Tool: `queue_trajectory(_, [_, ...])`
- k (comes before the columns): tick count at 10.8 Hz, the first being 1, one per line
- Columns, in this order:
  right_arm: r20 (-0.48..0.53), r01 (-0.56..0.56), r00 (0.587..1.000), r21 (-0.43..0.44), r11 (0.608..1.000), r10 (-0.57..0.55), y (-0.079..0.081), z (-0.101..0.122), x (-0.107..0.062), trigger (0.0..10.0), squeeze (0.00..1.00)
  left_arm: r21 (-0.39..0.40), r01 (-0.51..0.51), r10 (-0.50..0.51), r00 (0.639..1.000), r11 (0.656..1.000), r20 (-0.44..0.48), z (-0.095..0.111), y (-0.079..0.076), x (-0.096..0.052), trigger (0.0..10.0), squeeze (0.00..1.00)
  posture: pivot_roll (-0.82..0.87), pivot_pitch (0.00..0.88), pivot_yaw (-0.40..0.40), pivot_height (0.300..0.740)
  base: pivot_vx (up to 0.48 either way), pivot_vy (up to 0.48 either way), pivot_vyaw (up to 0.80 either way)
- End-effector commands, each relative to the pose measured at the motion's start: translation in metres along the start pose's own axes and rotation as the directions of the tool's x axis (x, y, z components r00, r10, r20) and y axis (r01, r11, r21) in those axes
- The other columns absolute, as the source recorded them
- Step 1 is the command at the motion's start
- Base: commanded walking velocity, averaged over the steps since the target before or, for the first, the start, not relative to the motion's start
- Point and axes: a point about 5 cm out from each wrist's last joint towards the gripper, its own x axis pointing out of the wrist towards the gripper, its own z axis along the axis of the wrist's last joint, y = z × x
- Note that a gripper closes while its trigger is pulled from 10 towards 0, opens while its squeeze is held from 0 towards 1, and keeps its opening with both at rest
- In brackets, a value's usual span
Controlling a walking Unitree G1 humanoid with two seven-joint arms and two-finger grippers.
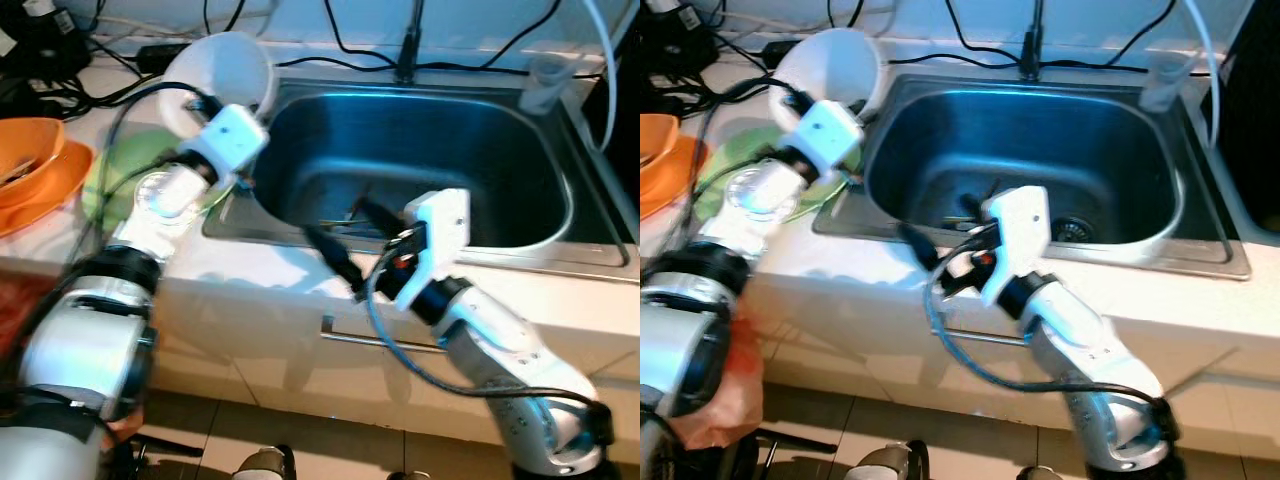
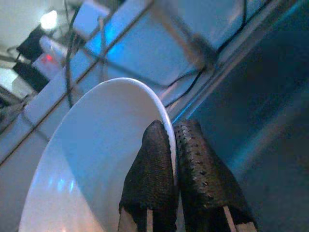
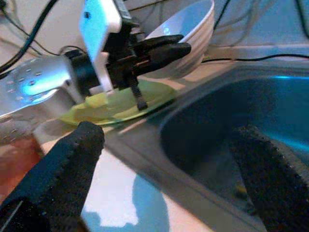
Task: Kitchen organization
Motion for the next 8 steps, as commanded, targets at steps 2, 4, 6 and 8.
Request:
queue_trajectory(2, [-0.018, 0.055, 0.998, -0.043, 0.998, -0.056, -0.008, 0.001, -0.001, 10.0, 0.00, 0.000, -0.011, 0.011, 0.997, 1.000, 0.081, 0.014, -0.002, 0.007, 0.0, 0.00, -0.01, 0.090, 0.068, 0.740, 0.000, 0.000, 0.00])
queue_trajectory(4, [-0.049, 0.186, 0.980, -0.108, 0.977, -0.192, -0.028, 0.003, -0.011, 10.0, 0.00, -0.037, 0.040, -0.034, 0.990, 0.999, 0.139, 0.028, -0.021, 0.018, 0.0, 0.00, -0.04, 0.092, 0.081, 0.740, 0.000, 0.000, 0.00])
queue_trajectory(6, [-0.039, 0.273, 0.959, -0.129, 0.953, -0.280, -0.037, 0.005, -0.019, 10.0, 0.00, -0.071, 0.086, -0.072, 0.981, 0.994, 0.177, 0.037, -0.041, 0.026, 0.0, 0.00, -0.08, 0.097, 0.100, 0.740, 0.000, 0.000, 0.00])
queue_trajectory(8, [-0.034, 0.328, 0.941, -0.149, 0.933, -0.336, -0.041, 0.008, -0.026, 10.0, 0.00, -0.097, 0.113, -0.093, 0.977, 0.989, 0.191, 0.042, -0.053, 0.030, 0.0, 0.00, -0.12, 0.106, 0.118, 0.740, 0.000, 0.000, 0.00])
